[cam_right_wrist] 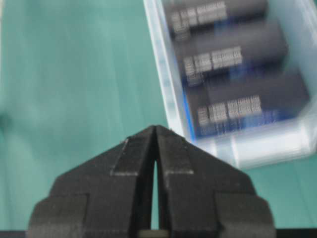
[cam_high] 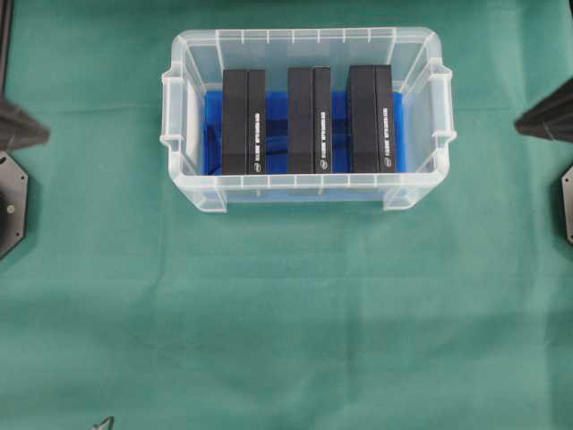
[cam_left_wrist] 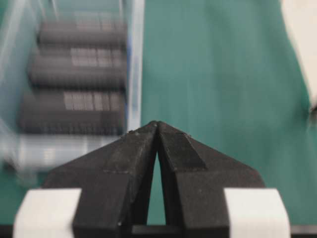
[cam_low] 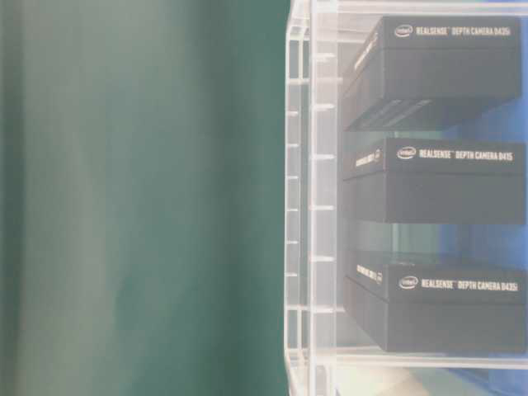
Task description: Take the box out of the case with the right arm.
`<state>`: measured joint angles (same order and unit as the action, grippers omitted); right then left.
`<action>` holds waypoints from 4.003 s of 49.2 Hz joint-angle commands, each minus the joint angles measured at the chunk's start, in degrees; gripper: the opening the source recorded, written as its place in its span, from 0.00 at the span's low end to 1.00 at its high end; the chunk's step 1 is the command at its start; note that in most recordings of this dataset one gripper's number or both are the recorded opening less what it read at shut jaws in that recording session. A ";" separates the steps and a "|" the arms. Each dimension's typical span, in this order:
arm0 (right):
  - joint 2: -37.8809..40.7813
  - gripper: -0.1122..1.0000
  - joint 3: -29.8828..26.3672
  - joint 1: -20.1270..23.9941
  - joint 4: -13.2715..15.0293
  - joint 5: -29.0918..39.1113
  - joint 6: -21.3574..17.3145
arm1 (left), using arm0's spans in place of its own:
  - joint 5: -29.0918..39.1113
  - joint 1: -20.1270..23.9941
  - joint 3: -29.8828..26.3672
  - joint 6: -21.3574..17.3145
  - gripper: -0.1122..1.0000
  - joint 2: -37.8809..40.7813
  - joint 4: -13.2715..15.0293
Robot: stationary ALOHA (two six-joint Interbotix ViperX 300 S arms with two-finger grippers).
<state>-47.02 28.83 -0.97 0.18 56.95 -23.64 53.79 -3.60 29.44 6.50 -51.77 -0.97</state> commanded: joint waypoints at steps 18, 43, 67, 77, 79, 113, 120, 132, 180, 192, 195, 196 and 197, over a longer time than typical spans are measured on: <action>1.93 0.11 -3.34 -0.09 0.09 25.66 -0.18 | 25.05 -6.24 -5.19 6.06 0.12 2.55 0.18; 4.22 0.11 -3.34 -0.09 2.11 26.98 -21.36 | 25.05 -6.24 -5.10 6.42 0.12 4.39 -0.18; 6.24 0.11 -3.16 -0.09 4.83 31.29 -57.74 | 25.05 -6.24 -5.19 6.42 0.12 4.83 -0.26; 8.70 0.11 -3.52 -0.09 4.57 34.01 -58.18 | 25.05 -6.33 -5.19 6.42 0.12 4.83 -0.26; 9.14 0.11 -3.60 -0.18 4.75 34.10 -58.18 | 25.05 -6.24 -5.19 6.42 0.12 4.83 -0.26; 12.74 0.11 -4.66 -20.39 6.86 28.74 -42.36 | 25.05 -6.24 -5.10 6.33 0.12 4.92 -0.35; 13.01 0.11 -4.75 -21.80 6.86 28.30 -41.75 | 25.05 -6.24 -5.19 6.33 0.12 5.01 -0.35; 13.45 0.32 -4.22 -21.88 6.94 28.48 -43.24 | 25.14 -6.24 -5.19 6.33 0.12 5.01 -0.35; 14.68 0.94 -3.34 -21.88 7.73 28.74 -45.44 | 26.10 -5.89 -5.10 6.68 0.12 4.75 -1.32; 15.56 0.94 -3.78 -21.88 7.73 28.21 -45.97 | 26.19 -5.80 -5.01 6.59 0.12 4.57 -1.49; 16.70 0.94 -4.22 -21.88 7.65 27.69 -46.23 | 26.28 -5.80 -5.10 6.59 0.12 4.57 -1.41; 17.05 0.94 -4.48 -21.88 7.56 27.42 -46.41 | 26.19 -5.80 -5.01 6.59 0.12 4.57 -1.41; 17.49 0.94 -4.75 -21.88 7.47 27.33 -46.49 | 26.19 -5.80 -5.10 6.59 0.12 4.57 -1.41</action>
<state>-30.50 25.84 -22.68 7.73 85.08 -70.05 80.16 -9.58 25.84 13.18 -47.37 -2.11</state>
